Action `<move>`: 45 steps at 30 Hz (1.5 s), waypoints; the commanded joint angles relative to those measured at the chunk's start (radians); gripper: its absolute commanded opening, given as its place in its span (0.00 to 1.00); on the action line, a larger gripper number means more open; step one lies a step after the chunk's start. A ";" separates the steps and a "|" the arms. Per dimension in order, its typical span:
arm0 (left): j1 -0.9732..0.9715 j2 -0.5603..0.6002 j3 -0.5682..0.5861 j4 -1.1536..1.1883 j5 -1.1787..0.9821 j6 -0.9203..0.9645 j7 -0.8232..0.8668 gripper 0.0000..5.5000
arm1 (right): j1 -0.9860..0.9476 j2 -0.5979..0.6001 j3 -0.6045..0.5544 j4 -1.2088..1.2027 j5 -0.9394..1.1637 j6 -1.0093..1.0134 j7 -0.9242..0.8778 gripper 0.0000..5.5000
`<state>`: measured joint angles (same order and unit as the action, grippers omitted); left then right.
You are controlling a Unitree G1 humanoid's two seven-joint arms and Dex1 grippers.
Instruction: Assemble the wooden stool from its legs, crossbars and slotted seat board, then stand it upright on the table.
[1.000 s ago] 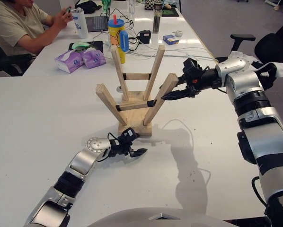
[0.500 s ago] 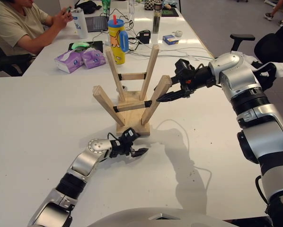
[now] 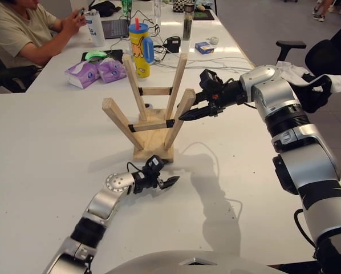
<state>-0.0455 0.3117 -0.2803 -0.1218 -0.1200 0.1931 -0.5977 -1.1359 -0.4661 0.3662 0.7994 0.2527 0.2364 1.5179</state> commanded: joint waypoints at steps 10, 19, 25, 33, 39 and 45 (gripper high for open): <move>-0.284 0.015 0.012 -0.138 0.776 -0.072 0.329 0.71 | 0.134 0.036 0.066 -0.054 -0.094 0.103 -0.021 0.38; -0.241 0.012 -0.077 -0.038 0.847 -0.019 0.260 0.71 | 0.118 0.067 0.062 -0.035 -0.103 0.095 -0.026 0.38; -0.231 -0.105 0.181 -0.332 0.550 -0.077 0.394 0.71 | 0.147 0.069 0.030 -0.078 -0.072 0.102 -0.029 0.38; 0.251 0.043 0.220 -0.402 0.276 -0.276 0.205 0.71 | 0.184 0.040 -0.023 -0.155 -0.046 0.146 -0.066 0.38; 0.250 0.016 0.183 -0.262 0.049 -0.176 0.091 0.71 | 0.202 0.049 -0.068 -0.194 -0.022 0.153 -0.093 0.38; 0.194 -0.008 0.150 -0.126 0.021 -0.091 0.091 0.71 | 0.201 0.075 -0.136 -0.198 0.002 0.129 -0.151 0.48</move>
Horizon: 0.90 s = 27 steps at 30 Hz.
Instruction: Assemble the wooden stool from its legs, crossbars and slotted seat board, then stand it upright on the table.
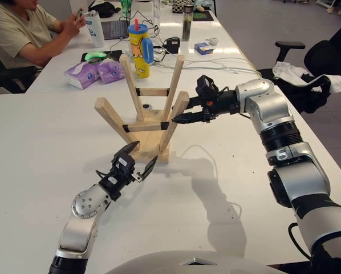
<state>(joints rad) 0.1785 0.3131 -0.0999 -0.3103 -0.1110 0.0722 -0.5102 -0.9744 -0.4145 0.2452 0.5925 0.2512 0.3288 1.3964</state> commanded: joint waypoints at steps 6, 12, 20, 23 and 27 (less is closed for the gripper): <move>-0.095 -0.054 -0.042 0.180 0.012 0.127 0.054 0.71 | 0.119 0.014 -0.032 -0.077 0.009 0.091 -0.067 0.59; -0.107 -0.065 -0.073 0.219 0.037 0.170 0.080 0.71 | 0.304 -0.032 -0.123 -0.154 0.032 0.136 -0.174 0.52; -0.085 -0.027 -0.096 0.268 0.117 0.172 0.111 0.71 | 0.451 0.021 -0.311 -0.527 0.211 0.215 -0.390 0.26; -0.089 -0.028 -0.101 0.301 0.131 0.167 0.115 0.71 | 0.382 0.078 -0.409 -0.647 0.362 0.308 -0.512 0.17; -0.085 -0.034 -0.114 0.319 0.145 0.163 0.122 0.71 | 0.151 0.185 -0.514 -0.699 0.528 0.312 -0.721 0.17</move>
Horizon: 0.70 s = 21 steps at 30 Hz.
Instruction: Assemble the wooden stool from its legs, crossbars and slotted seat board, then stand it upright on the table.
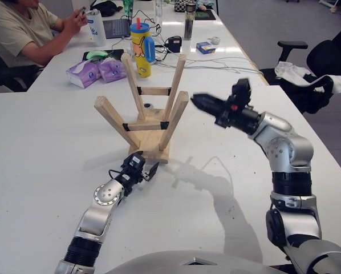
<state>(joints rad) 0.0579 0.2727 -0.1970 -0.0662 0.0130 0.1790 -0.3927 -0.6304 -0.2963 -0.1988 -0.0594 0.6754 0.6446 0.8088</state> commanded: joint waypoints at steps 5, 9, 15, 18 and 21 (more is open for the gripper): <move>0.022 0.006 -0.026 0.106 0.024 0.053 -0.002 0.71 | -0.401 0.154 -0.104 -0.019 0.141 -0.119 -0.291 0.17; 0.007 0.000 -0.030 0.130 0.028 0.048 -0.001 0.71 | -0.295 0.248 0.025 0.053 0.039 -0.092 -0.421 0.17; -0.021 0.004 -0.025 0.136 0.023 0.064 -0.006 0.71 | 0.271 0.151 0.419 0.051 -0.196 0.131 -0.510 0.17; -0.015 0.012 -0.025 0.165 0.031 0.064 -0.005 0.71 | 0.099 0.200 0.335 0.042 -0.166 0.054 -0.514 0.17; -0.038 0.006 -0.030 0.207 0.035 0.063 -0.007 0.71 | -0.087 0.246 0.213 0.027 -0.074 -0.048 -0.492 0.17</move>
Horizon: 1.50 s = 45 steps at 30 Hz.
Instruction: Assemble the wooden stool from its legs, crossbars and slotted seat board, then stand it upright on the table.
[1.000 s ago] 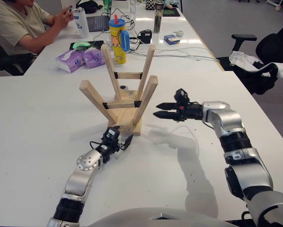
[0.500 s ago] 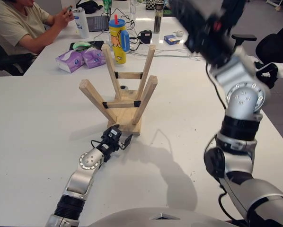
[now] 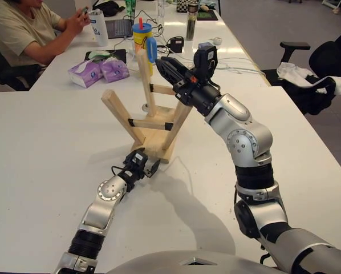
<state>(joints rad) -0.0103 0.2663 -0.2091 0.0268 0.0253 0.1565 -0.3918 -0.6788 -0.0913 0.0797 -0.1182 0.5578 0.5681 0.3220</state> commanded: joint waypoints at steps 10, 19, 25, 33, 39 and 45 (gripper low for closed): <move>-0.008 -0.010 -0.022 0.175 0.028 0.067 0.004 0.71 | -0.297 -0.015 -0.292 -0.037 0.231 -0.052 0.026 0.17; -0.039 -0.021 -0.022 0.202 0.030 0.060 0.010 0.71 | 0.320 -0.082 0.249 0.264 -0.151 0.196 -0.068 0.17; -0.030 -0.021 -0.022 0.196 0.031 0.061 0.007 0.71 | 0.133 -0.057 0.086 0.126 -0.090 0.043 -0.053 0.17; -0.034 -0.026 -0.024 0.208 0.032 0.063 0.005 0.71 | -0.222 0.001 -0.248 -0.084 0.197 -0.122 -0.051 0.17; -0.038 -0.027 -0.008 0.217 0.026 0.062 0.016 0.71 | -0.193 0.015 -0.216 -0.148 0.206 -0.095 -0.112 0.17; -0.065 -0.041 -0.012 0.228 0.027 0.061 0.017 0.71 | 0.386 -0.167 0.298 0.204 -0.096 0.250 -0.106 0.17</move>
<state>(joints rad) -0.1176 0.2335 -0.2014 0.1546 0.0417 0.1162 -0.3657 -0.6557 -0.1352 0.1220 -0.1487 0.6191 0.5728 0.2078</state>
